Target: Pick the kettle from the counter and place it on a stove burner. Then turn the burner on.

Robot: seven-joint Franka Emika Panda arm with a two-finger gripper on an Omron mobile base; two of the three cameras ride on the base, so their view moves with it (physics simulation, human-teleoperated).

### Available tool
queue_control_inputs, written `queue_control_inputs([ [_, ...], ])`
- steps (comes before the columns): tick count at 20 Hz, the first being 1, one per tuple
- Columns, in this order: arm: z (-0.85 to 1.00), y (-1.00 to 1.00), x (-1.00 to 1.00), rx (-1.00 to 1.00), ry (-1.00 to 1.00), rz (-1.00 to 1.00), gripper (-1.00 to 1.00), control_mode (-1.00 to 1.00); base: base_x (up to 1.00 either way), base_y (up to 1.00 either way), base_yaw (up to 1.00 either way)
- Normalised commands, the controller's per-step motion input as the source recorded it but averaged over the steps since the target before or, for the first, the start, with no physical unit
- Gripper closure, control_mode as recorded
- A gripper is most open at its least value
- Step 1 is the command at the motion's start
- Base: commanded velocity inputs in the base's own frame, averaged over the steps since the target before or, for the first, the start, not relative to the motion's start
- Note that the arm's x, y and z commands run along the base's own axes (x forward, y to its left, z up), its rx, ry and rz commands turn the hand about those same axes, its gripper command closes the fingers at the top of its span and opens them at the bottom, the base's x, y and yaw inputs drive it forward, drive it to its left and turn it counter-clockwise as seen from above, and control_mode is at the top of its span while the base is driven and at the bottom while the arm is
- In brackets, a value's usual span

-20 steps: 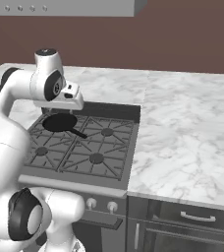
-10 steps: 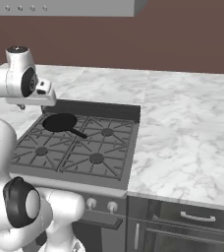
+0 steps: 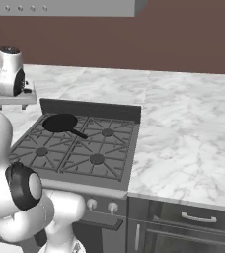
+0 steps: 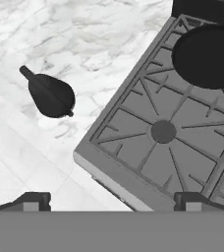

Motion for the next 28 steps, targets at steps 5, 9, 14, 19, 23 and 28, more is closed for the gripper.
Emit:
queue_control_inputs([
  [5,-0.18,0.13,-0.02,0.11,0.0,0.48,-1.0,-1.0,0.0,0.0,0.0],
  [9,-0.15,0.06,-0.01,0.05,0.0,0.48,-1.0,-1.0,0.0,0.0,0.0],
  [14,-0.08,0.02,-0.05,-0.04,0.01,0.33,-1.0,-1.0,0.0,0.0,0.0],
  [19,0.0,0.03,0.0,-0.04,0.01,0.0,-1.0,-1.0,0.0,0.0,0.0],
  [23,-0.11,0.32,0.01,0.0,0.0,0.0,-1.0,-1.0,0.0,0.0,0.0],
  [28,-0.24,0.42,0.01,0.04,-0.03,0.0,-1.0,-1.0,0.0,0.0,0.0],
])
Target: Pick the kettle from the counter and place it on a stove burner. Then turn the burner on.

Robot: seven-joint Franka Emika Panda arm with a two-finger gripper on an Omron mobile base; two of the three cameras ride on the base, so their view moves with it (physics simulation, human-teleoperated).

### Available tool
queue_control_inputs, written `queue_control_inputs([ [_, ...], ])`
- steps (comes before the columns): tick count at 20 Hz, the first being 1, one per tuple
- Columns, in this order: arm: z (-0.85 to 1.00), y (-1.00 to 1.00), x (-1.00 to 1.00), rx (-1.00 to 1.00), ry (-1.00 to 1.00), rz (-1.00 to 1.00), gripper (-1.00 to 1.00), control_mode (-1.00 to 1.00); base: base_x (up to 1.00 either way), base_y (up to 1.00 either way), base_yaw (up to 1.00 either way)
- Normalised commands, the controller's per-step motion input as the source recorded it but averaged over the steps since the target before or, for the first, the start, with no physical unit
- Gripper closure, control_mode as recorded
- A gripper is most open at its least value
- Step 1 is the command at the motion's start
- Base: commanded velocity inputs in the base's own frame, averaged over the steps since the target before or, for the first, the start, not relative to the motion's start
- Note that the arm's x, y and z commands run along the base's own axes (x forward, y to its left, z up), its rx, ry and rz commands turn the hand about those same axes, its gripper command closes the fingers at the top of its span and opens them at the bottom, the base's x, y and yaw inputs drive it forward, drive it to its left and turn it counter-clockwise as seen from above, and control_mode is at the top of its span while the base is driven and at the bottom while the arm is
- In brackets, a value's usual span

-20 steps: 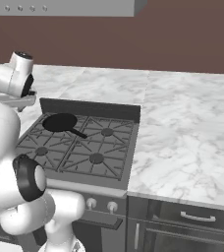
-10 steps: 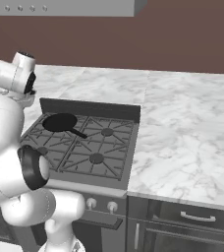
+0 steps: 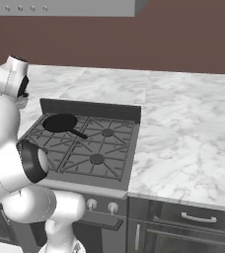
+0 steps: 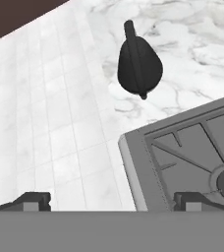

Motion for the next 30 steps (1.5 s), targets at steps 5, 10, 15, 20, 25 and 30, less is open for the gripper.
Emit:
queue_control_inputs([
  [5,-0.23,0.3,0.01,0.1,-0.04,0.0,-1.0,-1.0,0.0,0.0,0.0],
  [10,-0.19,0.33,0.03,0.05,-0.01,-0.03,-1.0,-1.0,0.0,0.0,0.0],
  [15,-0.23,0.56,0.08,0.0,0.0,-0.04,-1.0,-1.0,0.0,0.0,0.0],
  [20,-0.12,0.61,0.13,-0.02,0.0,-0.06,-1.0,-1.0,0.0,0.0,0.0],
  [25,-0.17,0.72,0.3,-0.01,0.0,-0.07,-1.0,-1.0,0.0,0.0,0.0],
  [30,-0.21,0.64,0.31,-0.03,0.0,-0.05,-1.0,-1.0,0.0,0.0,0.0],
])
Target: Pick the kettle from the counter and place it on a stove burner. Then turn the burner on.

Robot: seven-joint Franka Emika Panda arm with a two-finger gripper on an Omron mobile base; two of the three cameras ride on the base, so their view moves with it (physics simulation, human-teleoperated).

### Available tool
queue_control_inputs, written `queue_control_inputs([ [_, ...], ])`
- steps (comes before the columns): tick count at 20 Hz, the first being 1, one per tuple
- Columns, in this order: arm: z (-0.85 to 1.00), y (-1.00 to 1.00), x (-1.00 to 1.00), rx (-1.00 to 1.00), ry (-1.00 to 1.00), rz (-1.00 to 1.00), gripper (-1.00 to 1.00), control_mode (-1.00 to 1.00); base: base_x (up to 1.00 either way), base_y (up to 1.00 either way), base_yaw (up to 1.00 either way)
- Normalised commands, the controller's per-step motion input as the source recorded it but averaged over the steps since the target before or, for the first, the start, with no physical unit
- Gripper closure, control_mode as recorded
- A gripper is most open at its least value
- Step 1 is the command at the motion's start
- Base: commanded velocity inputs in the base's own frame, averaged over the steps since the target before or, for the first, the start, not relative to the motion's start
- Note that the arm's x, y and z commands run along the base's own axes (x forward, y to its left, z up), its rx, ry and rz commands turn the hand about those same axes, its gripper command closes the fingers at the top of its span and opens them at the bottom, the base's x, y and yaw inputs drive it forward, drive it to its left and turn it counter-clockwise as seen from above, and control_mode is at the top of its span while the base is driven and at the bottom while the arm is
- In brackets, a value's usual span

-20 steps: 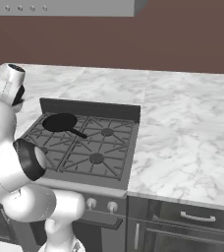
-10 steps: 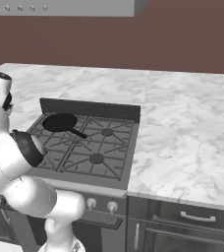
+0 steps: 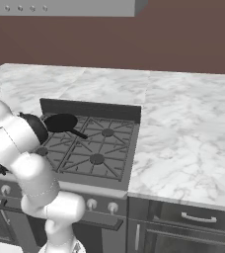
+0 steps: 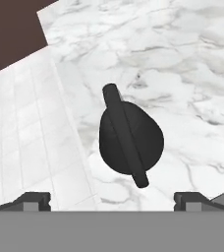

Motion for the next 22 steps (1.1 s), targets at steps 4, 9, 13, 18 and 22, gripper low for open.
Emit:
queue_control_inputs([
  [4,-0.22,0.5,0.22,-0.13,0.0,-0.06,-1.0,-1.0,0.0,0.0,0.0],
  [9,-0.19,0.4,0.21,-0.11,0.0,-0.05,-1.0,-1.0,0.0,0.0,0.0],
  [13,-0.09,0.31,0.15,-0.04,0.0,-0.02,-1.0,-1.0,0.0,0.0,0.0],
  [18,-0.17,0.2,0.08,0.0,0.02,0.0,-1.0,-1.0,0.0,0.0,0.0],
  [22,-0.11,0.02,0.04,-0.03,0.03,0.0,-1.0,-1.0,0.0,0.0,0.0],
])
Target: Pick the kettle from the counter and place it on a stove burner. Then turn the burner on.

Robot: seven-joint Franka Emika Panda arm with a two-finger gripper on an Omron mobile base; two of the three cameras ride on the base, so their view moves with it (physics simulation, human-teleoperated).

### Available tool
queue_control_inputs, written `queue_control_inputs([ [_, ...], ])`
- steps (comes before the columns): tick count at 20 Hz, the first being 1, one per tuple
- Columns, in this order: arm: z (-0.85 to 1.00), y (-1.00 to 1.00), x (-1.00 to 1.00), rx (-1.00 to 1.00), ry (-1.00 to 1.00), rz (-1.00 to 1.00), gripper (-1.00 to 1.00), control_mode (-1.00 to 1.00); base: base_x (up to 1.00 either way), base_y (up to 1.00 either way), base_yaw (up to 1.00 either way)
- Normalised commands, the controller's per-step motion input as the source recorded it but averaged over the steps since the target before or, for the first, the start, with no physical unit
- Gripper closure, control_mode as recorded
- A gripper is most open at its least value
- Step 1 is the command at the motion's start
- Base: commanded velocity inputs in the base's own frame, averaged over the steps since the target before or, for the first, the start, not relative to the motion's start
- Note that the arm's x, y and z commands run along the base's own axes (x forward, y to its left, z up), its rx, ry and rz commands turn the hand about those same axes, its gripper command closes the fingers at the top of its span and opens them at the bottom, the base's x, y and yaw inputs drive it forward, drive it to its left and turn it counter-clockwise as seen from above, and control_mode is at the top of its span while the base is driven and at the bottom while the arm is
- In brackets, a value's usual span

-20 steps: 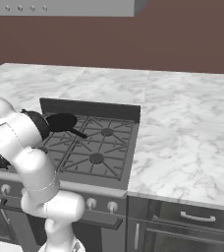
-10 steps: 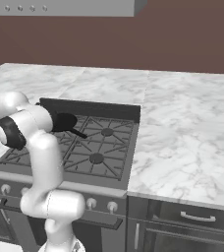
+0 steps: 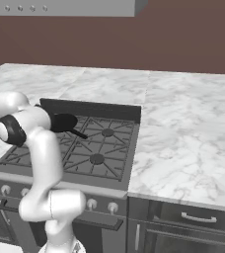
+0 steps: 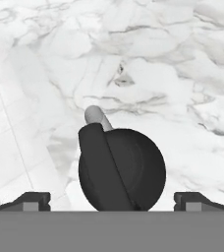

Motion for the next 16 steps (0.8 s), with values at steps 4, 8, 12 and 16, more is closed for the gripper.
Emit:
queue_control_inputs([
  [4,-0.24,0.0,0.0,-0.02,0.03,0.0,-1.0,-1.0,0.0,0.0,0.0],
  [8,-0.26,0.0,0.0,0.0,0.03,0.0,-1.0,-1.0,0.0,0.0,0.0],
  [12,-0.23,0.0,0.0,0.0,0.01,0.0,-1.0,-1.0,0.0,0.0,0.0],
  [16,-0.08,0.0,0.0,0.0,0.0,0.0,-1.0,-1.0,0.0,0.0,0.0],
])
